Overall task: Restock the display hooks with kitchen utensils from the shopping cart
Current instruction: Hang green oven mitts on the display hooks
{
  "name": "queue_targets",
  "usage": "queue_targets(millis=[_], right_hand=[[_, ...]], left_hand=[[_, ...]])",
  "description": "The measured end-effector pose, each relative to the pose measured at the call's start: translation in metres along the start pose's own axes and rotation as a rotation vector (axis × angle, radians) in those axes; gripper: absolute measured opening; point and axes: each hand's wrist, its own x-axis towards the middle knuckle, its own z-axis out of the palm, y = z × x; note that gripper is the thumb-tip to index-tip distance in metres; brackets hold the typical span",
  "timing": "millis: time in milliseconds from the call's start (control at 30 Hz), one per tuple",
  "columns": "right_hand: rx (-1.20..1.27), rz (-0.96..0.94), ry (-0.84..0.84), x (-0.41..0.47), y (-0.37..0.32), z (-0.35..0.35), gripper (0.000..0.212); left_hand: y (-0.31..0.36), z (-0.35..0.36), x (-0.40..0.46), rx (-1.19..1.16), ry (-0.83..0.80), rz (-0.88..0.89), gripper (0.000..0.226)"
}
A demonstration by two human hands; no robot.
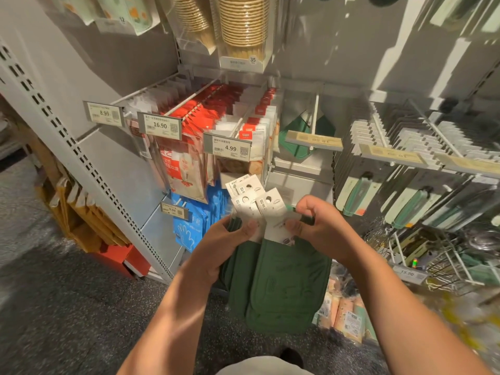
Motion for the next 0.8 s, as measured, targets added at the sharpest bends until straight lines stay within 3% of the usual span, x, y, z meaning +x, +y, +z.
queue_targets(millis=[100,367,567,800], right_hand=[[0.052,-0.026,0.023,0.0,0.0,0.004,0.025],[0.091,-0.046,0.049,0.004,-0.001,0.007,0.023],[0.105,0.079,0.096,-0.001,0.009,0.002,0.031],[0.078,0.183,0.172,0.007,0.016,-0.001,0.016]], left_hand=[[0.001,0.0,0.004,0.012,-0.002,-0.003,0.052],[0.003,0.004,0.005,-0.08,0.005,0.009,0.029],[0.005,0.002,0.013,-0.019,0.087,0.08,0.032],[0.015,0.004,0.015,0.157,0.093,0.172,0.043]])
